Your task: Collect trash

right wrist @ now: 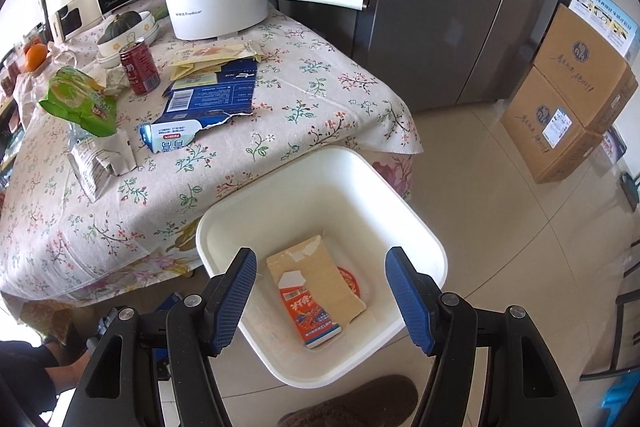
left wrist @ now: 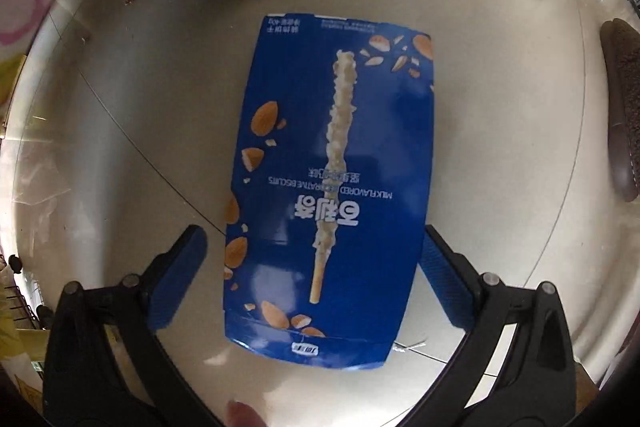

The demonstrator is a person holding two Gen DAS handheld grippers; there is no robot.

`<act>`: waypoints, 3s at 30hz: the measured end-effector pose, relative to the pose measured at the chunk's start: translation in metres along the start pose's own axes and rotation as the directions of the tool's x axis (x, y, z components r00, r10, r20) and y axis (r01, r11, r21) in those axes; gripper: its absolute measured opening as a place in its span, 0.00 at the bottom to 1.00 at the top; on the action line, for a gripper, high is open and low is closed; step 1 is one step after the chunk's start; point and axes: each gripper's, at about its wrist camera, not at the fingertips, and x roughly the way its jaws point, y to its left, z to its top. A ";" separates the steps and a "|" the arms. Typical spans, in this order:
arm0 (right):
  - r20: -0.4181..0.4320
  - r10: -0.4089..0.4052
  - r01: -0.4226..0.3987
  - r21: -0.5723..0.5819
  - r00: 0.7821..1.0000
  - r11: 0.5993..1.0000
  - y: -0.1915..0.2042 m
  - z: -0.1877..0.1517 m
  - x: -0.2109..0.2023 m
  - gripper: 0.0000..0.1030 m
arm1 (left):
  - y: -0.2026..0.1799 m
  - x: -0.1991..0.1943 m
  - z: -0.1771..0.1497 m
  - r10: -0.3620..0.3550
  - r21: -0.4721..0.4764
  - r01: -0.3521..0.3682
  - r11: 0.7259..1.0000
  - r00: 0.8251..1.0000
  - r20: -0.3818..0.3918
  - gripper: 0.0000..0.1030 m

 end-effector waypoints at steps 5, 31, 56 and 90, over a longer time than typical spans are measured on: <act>-0.023 0.011 -0.011 -0.012 1.000 1.000 0.008 0.002 0.007 0.66 | 0.013 0.013 0.003 -0.082 -0.076 0.080 0.994 0.997 -0.015 1.00; 0.125 -0.035 0.013 0.177 0.992 0.984 -0.068 -0.004 -0.047 0.66 | -0.056 -0.223 0.029 -0.083 0.132 0.046 0.990 0.952 0.294 0.94; 0.251 -0.065 -0.035 0.374 0.966 0.927 -0.139 -0.013 -0.095 0.70 | -0.103 -0.328 0.228 -0.308 -0.047 0.324 0.945 0.929 0.205 0.99; 0.245 -0.050 0.008 0.169 0.968 0.986 -0.011 0.049 -0.079 0.78 | 0.076 -0.412 0.083 -0.027 -0.296 0.232 0.926 0.827 0.562 0.99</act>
